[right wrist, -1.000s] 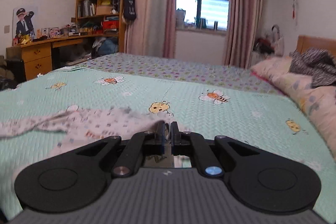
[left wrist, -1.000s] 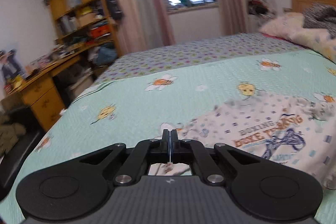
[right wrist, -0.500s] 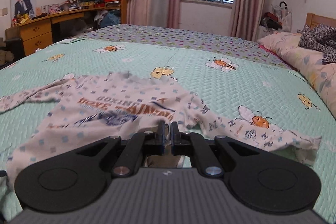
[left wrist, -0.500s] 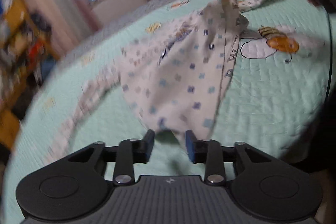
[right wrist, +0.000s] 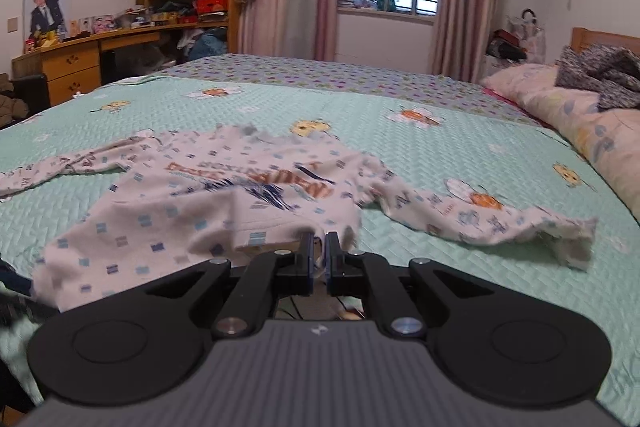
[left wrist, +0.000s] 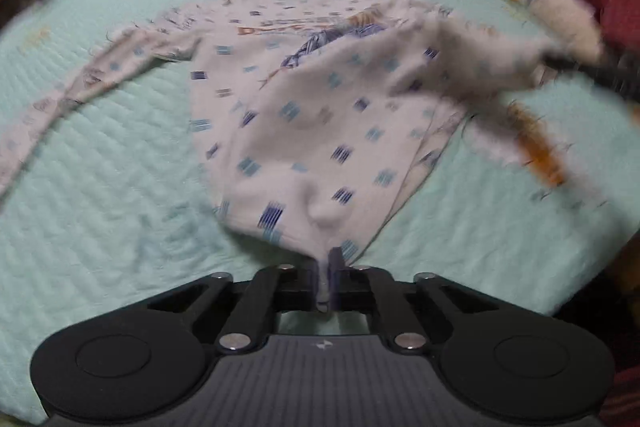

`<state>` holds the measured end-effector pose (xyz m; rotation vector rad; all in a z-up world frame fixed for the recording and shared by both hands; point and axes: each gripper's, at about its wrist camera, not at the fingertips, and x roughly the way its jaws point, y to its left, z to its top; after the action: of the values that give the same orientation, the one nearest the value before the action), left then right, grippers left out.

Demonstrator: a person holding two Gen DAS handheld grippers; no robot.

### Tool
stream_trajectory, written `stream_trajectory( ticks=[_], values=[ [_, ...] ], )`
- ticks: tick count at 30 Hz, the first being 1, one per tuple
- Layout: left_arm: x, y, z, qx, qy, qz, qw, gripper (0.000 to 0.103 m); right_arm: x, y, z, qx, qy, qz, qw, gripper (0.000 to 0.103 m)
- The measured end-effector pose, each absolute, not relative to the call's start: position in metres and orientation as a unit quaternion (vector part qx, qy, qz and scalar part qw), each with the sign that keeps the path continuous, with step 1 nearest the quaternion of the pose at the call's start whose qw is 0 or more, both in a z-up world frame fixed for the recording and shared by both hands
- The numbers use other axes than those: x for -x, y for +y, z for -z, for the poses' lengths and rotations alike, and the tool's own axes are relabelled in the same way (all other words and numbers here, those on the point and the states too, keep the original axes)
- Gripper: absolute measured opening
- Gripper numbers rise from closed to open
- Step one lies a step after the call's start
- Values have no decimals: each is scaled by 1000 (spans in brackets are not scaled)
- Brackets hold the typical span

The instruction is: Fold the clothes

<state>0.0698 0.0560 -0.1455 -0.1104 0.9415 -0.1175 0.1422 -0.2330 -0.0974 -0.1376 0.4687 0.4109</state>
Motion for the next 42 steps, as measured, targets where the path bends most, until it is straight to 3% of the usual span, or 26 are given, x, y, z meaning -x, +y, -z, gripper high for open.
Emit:
stream_trajectory(
  ticks=[6, 10, 14, 20, 22, 24, 25, 27, 32, 34, 36, 38, 42],
  values=[
    [-50, 129, 45, 187, 326, 53, 925, 5, -138, -244, 71, 67, 222, -197, 953, 6],
    [-28, 151, 6, 206, 310, 56, 926, 5, -125, -251, 39, 41, 220, -217, 950, 5],
    [-6, 143, 24, 164, 358, 53, 918, 6, -98, -257, 35, 47, 240, -227, 943, 5],
    [-4, 130, 99, 45, 480, -43, 875, 14, -78, -258, 96, 95, 311, -223, 919, 7],
    [-1, 130, 108, 37, 493, -49, 868, 14, -64, -246, 106, 121, 300, -243, 914, 15],
    [6, 130, 97, 46, 473, -36, 879, 21, -53, -235, 115, 139, 290, -262, 910, 44],
    [9, 129, 91, 46, 461, -31, 886, 25, -52, -229, 121, 157, 285, -259, 909, 51],
    [10, 122, 81, 32, 443, -28, 896, 31, -54, -217, 135, 203, 282, -250, 904, 54],
    [2, 107, 65, 22, 427, -11, 904, 37, -67, -210, 155, 226, 305, -230, 896, 47],
    [-3, 101, 66, 11, 425, -9, 905, 42, -69, -211, 156, 215, 303, -223, 901, 35],
    [-8, 96, 69, 5, 427, -12, 904, 45, -71, -213, 158, 202, 306, -223, 903, 13],
    [-13, 94, 73, 4, 430, -14, 903, 45, -71, -214, 157, 194, 303, -224, 906, 3],
    [-14, 97, 70, -3, 425, -21, 905, 47, -58, -222, 130, 180, 287, -222, 914, 1]
  ],
)
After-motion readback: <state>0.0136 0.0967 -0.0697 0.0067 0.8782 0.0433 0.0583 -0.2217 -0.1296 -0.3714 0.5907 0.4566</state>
